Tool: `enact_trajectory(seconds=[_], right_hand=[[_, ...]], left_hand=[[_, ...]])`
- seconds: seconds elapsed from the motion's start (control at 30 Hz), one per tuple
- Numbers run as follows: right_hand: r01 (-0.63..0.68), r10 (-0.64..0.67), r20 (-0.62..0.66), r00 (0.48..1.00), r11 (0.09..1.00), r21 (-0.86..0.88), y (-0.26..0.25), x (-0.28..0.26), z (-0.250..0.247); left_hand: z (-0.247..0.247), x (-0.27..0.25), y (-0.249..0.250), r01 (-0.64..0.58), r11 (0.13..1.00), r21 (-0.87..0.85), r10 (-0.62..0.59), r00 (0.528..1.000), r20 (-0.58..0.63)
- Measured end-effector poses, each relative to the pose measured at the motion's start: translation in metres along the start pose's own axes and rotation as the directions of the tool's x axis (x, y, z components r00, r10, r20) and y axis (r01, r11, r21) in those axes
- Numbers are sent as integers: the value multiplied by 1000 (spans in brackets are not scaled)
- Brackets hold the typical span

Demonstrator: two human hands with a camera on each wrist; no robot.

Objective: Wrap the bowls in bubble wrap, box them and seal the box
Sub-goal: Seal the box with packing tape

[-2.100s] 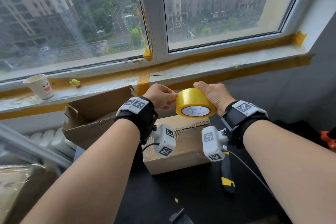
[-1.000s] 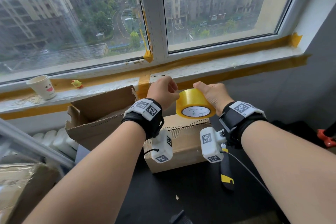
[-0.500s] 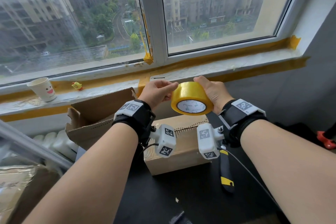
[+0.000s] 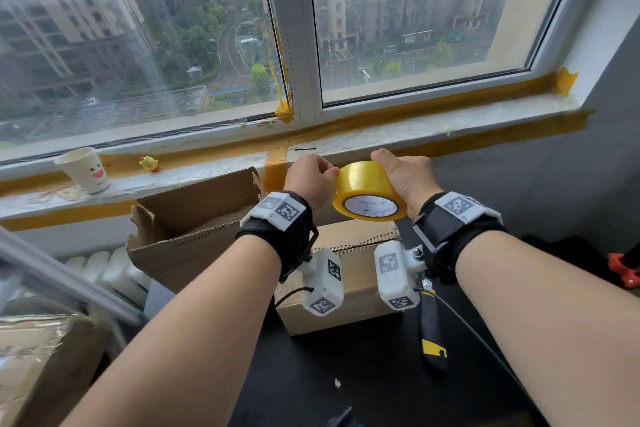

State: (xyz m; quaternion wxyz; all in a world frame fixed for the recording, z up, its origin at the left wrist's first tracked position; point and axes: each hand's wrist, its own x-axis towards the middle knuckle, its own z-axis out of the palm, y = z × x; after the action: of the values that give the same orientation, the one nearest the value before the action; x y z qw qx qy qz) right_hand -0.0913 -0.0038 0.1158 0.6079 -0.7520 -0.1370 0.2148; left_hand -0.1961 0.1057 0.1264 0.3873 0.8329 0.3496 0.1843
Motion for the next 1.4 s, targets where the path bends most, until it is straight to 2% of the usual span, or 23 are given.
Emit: enact_trajectory(seconds=[0.07, 0.17, 0.27, 0.4, 0.63, 0.87, 1.03, 1.23, 1.3, 1.4], right_hand=[[52, -56, -41, 998, 995, -80, 0, 0, -1], [95, -107, -84, 991, 985, -144, 2, 2, -3], [95, -109, -103, 989, 986, -134, 2, 5, -4], [70, -85, -114, 990, 989, -129, 1, 9, -6], [57, -76, -130, 989, 988, -146, 1, 11, -5], [102, -133, -154, 979, 976, -192, -2, 9, -5], [132, -157, -103, 982, 967, -216, -3, 9, -1], [233, -283, -97, 954, 905, -356, -8, 4, 10], [234, -294, -110, 950, 896, -377, -9, 3, 13], [230, -285, -104, 953, 902, -365, -9, 3, 17]], left_hand=[[3, -1, 2, -10, 994, 105, 14, 999, -39], [4, 0, 2, -9, 994, 111, 16, 998, -57], [3, 1, -2, -35, 999, 18, 36, 999, -18], [-1, 0, -5, -25, 982, -189, 36, 998, 57], [-4, 1, -6, 66, 913, -403, -10, 990, 138], [-8, -2, -4, 155, 806, -572, -37, 977, 212], [-11, -1, -7, 199, 827, -526, -109, 974, 198], [-15, -3, -6, 239, 868, -435, -195, 970, 144], [-17, -5, -5, 292, 840, -458, -250, 956, 150], [-24, -9, -6, 381, 746, -546, -316, 925, 214]])
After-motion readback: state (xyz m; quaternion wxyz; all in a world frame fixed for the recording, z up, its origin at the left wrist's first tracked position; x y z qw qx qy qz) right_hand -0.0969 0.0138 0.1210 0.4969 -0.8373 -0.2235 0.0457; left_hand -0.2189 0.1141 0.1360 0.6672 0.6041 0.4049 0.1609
